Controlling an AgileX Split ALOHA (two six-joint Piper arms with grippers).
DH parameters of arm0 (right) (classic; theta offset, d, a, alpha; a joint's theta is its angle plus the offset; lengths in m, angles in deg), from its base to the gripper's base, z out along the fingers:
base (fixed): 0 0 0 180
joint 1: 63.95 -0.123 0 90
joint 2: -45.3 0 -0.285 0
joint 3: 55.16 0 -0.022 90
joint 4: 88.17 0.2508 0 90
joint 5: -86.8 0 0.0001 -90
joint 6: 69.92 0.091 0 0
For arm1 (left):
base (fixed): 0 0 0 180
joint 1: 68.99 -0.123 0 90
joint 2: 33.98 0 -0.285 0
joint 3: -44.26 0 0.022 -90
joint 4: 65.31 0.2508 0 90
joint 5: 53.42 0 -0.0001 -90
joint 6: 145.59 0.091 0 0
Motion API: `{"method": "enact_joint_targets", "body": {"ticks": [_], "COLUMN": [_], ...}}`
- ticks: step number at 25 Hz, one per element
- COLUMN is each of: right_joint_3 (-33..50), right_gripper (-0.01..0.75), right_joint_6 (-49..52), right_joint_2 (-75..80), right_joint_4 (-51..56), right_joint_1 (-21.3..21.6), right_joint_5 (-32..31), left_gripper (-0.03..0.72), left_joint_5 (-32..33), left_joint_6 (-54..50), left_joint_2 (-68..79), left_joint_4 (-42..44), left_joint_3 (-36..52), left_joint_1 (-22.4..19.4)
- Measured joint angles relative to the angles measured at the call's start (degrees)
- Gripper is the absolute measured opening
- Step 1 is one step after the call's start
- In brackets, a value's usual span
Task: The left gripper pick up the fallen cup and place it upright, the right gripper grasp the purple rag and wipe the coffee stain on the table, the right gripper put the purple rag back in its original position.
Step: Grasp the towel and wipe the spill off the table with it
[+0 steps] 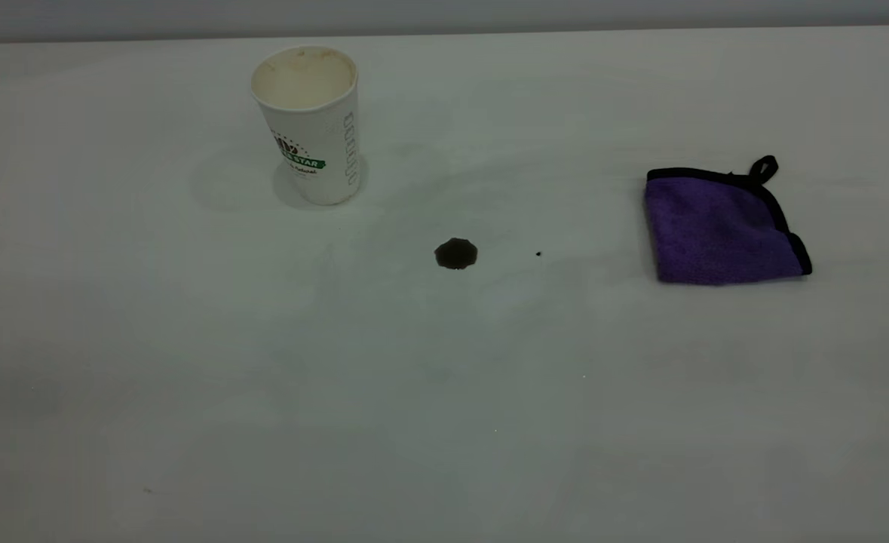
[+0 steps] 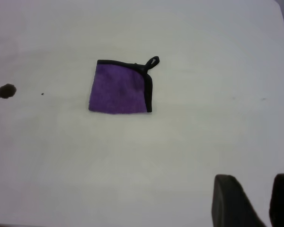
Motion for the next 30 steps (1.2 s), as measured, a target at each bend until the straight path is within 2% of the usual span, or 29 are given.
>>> {"method": "enact_joint_targets", "body": {"ticks": [9,14,17,23,26,30], "right_joint_3": [0.0,-1.0,-5.2,-14.6,-18.3,-20.3], "right_gripper": [0.238,0.260,0.345,0.678,0.723,0.728], "right_joint_6": [0.2,4.1,4.1,0.1,-0.3,-1.9], "right_joint_2": [0.0,0.6,6.8,31.3,44.5,59.8], "right_joint_4": [0.2,1.2,-0.7,-5.1,-5.2,-4.5], "right_joint_1": [0.0,0.0,0.0,0.0,0.0,0.0], "right_joint_5": [0.0,-0.1,0.7,6.9,10.8,17.8], "left_gripper": [0.372,0.372,0.372,0.372,0.372,0.372], "left_joint_5": [0.0,0.0,0.0,0.0,0.0,0.0], "left_joint_6": [0.0,0.0,0.0,0.0,0.0,0.0], "left_joint_2": [0.0,0.0,0.0,0.0,0.0,0.0], "left_joint_4": [0.0,0.0,0.0,0.0,0.0,0.0], "left_joint_3": [0.0,0.0,0.0,0.0,0.0,0.1], "left_joint_1": [0.0,0.0,0.0,0.0,0.0,0.0]}}
